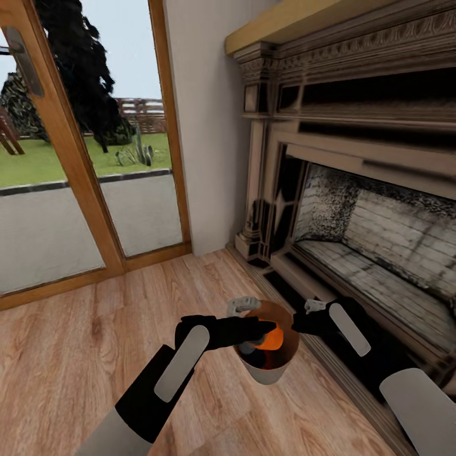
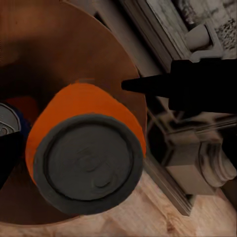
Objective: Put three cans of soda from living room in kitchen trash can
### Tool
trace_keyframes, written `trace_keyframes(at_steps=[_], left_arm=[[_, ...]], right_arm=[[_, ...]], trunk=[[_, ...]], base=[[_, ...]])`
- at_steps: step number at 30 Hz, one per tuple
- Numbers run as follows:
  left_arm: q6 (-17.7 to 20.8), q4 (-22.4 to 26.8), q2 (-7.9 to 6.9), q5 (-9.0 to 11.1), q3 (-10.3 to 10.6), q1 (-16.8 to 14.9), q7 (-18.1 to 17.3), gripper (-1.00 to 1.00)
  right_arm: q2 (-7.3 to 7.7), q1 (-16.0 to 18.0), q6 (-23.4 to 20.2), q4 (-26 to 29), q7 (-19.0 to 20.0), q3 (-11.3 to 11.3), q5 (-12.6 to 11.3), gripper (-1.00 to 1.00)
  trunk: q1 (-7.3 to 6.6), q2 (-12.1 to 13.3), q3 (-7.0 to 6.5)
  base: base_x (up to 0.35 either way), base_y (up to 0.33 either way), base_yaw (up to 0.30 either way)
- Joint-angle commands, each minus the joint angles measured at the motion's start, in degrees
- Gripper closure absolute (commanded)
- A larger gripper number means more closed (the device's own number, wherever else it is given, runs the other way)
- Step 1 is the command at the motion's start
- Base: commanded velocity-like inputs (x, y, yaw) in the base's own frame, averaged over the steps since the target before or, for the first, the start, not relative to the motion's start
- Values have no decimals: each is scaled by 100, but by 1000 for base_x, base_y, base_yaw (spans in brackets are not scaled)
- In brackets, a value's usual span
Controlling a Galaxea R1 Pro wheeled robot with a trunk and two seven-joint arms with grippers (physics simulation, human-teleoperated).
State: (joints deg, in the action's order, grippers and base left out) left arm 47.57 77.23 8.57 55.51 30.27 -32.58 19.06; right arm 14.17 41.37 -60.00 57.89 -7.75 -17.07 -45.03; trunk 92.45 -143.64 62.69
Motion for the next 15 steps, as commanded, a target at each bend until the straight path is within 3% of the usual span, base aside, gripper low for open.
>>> trace_keyframes(at_steps=[1,5,7,11,15], left_arm=[[-10,-3,-2,15,7,0,-4,-100],[-23,66,-46,37,-17,15,-16,-100],[-44,333,-119,20,-126,102,-11,-100],[-564,1119,-425,-1,-477,641,-18,-100],[-1021,1379,-821,-4,-641,861,-195,-100]], right_arm=[[-1,2,0,3,19,2,-155,100],[-2,2,0,2,19,2,-155,100],[-2,2,0,1,19,2,-155,100],[-2,2,0,-2,19,5,-148,100],[-2,5,0,-6,15,15,-140,100]], trunk=[[-1,0,-1],[-1,0,-1],[-1,0,-1],[-1,0,-1],[-1,0,-1]], base=[[0,0,0],[0,0,0],[0,0,0],[0,0,0],[6,40,0]])
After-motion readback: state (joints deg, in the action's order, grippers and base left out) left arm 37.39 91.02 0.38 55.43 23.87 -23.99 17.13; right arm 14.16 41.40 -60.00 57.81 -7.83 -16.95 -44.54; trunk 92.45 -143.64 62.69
